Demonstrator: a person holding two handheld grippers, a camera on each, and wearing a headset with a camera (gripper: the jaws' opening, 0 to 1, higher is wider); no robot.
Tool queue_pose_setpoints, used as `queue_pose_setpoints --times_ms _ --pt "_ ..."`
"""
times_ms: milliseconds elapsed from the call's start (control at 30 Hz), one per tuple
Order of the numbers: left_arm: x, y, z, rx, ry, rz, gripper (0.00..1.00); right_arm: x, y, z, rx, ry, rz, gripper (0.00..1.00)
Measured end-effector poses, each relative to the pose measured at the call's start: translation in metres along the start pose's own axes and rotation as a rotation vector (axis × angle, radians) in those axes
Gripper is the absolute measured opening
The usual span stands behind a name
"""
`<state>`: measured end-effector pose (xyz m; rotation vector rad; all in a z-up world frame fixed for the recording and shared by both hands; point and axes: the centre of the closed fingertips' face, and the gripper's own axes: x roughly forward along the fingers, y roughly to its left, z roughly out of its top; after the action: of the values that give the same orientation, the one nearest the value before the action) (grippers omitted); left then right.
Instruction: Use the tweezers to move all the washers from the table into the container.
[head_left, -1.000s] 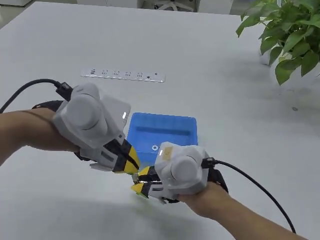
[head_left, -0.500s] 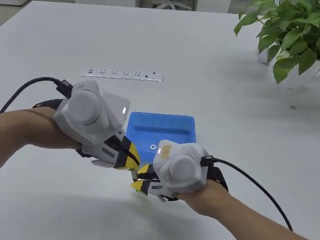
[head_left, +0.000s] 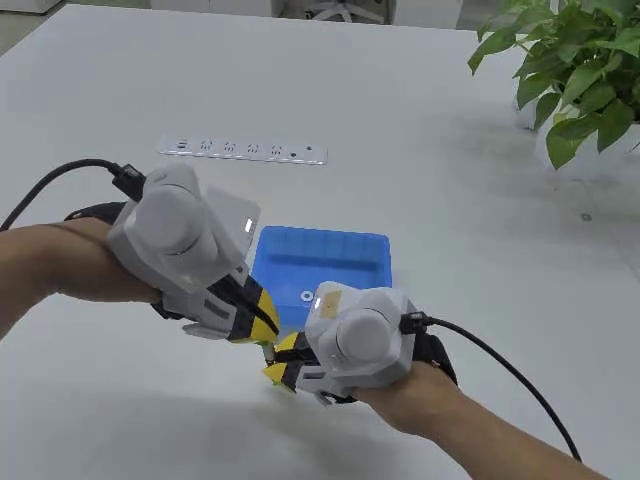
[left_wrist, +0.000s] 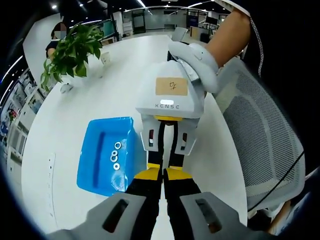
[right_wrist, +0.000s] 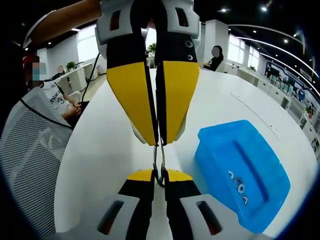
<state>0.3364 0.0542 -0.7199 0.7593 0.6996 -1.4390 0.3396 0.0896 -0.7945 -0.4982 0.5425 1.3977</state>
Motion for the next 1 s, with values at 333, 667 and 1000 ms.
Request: queue_pose_setpoints --times_ms 333,667,1000 --pt "-0.009 0.0 0.005 0.012 0.004 -0.001 0.05 -0.007 0.001 0.007 -0.009 -0.004 -0.003 0.09" --pt "-0.025 0.003 0.013 0.024 0.0 0.005 0.05 -0.016 -0.002 0.024 -0.021 -0.014 -0.014 0.09" --pt "-0.039 0.011 0.019 0.04 0.006 0.01 0.05 -0.024 -0.01 0.038 -0.024 -0.023 -0.031 0.09"
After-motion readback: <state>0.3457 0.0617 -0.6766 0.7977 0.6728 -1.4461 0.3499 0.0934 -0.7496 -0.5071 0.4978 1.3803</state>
